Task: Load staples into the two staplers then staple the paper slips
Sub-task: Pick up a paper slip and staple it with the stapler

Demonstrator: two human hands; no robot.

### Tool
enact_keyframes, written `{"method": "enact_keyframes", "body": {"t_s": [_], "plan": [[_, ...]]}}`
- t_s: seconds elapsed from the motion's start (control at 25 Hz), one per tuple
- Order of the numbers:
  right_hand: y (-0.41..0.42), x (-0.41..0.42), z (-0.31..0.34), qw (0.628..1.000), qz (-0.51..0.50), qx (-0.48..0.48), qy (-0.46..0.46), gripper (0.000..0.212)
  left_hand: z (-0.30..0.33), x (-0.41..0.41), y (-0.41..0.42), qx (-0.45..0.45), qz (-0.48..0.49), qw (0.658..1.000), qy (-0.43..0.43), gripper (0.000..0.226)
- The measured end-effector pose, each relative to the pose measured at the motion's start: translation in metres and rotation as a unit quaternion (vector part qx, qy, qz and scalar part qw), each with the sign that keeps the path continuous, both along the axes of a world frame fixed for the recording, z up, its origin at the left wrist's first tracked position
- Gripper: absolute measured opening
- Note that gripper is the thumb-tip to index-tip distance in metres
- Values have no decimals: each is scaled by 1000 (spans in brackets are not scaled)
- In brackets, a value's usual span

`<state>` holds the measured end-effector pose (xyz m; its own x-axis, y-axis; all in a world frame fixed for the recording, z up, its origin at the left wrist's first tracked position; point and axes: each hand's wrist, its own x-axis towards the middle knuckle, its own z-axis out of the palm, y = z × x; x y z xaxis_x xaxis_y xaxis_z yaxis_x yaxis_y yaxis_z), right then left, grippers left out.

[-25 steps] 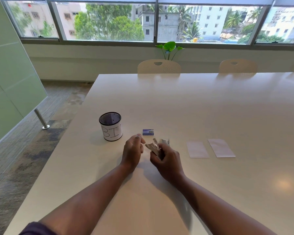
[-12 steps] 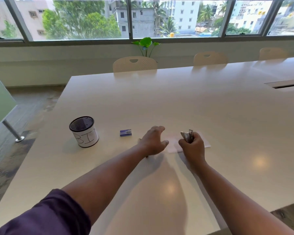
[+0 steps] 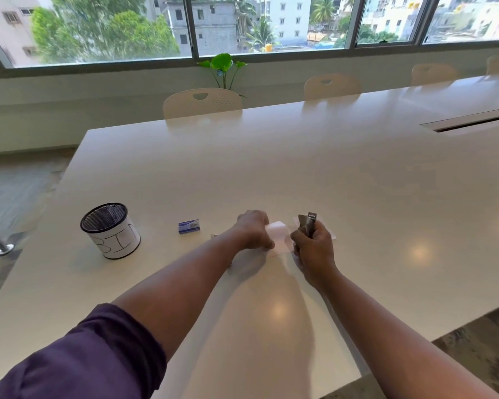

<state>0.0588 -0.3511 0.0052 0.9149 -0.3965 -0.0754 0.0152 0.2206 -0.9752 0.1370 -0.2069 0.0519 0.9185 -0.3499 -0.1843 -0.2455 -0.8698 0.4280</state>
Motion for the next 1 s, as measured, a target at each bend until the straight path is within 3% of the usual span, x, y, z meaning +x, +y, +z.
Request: {"method": "enact_keyframes", "body": {"t_s": [0.12, 0.24, 0.4, 0.52, 0.64, 0.72, 0.84, 0.92, 1.0], "plan": [[1, 0, -3, 996, -5, -89, 9, 18, 0, -5, 2, -76, 12, 997, -11, 28], [6, -1, -6, 989, 14, -147, 9, 20, 4, -12, 9, -171, 55, 984, -22, 19], [23, -6, -2, 965, 40, -255, -56, 40, 11, -23, 21, -268, 117, 956, -17, 27], [39, -10, 2, 942, 29, -328, -61, 38, 18, -29, 32, -318, 141, 937, 20, 41], [53, -14, 12, 933, 7, -354, -61, 27, 27, -32, 48, -360, 149, 919, 59, 40], [61, -12, 18, 938, -6, -336, -83, 20, 34, -37, 61, -387, 153, 906, 73, 34], [71, -8, 27, 974, 11, -202, -101, 20, 34, -45, 83, -411, 180, 893, 26, 40], [77, -6, 34, 990, 54, -103, -81, 15, 29, -53, 96, -460, 178, 868, 45, 27], [87, -8, 37, 992, 88, -66, -62, 16, 25, -62, 107, -507, 177, 841, 70, 14]]}}
